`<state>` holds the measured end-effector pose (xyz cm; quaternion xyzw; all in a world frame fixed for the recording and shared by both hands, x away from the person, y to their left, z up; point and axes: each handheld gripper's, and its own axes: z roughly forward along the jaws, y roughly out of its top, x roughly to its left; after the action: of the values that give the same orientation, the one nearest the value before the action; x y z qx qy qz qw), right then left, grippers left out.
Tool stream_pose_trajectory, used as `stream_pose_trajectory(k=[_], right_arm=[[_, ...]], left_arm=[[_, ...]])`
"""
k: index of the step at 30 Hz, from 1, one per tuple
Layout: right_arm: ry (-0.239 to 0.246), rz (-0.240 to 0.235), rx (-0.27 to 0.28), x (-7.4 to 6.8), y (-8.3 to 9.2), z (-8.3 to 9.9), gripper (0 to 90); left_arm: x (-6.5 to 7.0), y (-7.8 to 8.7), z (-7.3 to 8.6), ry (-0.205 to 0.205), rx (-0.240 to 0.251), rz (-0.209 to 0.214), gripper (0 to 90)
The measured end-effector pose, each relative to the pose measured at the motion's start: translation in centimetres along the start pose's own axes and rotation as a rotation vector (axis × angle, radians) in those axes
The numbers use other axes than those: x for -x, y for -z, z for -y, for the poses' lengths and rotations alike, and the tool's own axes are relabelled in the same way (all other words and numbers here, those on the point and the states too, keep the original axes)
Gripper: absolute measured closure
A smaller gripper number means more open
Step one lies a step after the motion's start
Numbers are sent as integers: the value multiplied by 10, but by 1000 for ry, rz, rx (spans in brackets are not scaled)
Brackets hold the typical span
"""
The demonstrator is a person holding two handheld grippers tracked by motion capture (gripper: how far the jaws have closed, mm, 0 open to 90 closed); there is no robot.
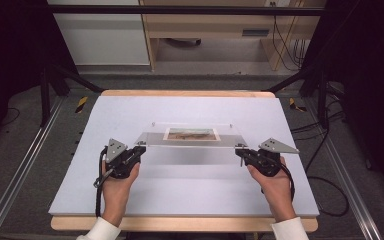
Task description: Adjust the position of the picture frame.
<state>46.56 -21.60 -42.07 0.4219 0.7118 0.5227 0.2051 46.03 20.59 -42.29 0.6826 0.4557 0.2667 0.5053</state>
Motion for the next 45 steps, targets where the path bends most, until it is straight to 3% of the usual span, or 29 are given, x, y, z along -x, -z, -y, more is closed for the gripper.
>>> stream_pose_trajectory(k=[17,28,36,45], right_arm=[[2,2,-47,-1,1,13,826],[-14,1,-58,-3,0,27,837],[-12,4,-90,-4,-1,36,841],[-11,20,-127,-6,-3,46,844]], left_arm=[[4,3,14,-10,-54,7,834],[1,3,22,-17,-115,42,837],[3,2,32,-37,-142,32,836],[3,0,40,-33,-176,37,838]])
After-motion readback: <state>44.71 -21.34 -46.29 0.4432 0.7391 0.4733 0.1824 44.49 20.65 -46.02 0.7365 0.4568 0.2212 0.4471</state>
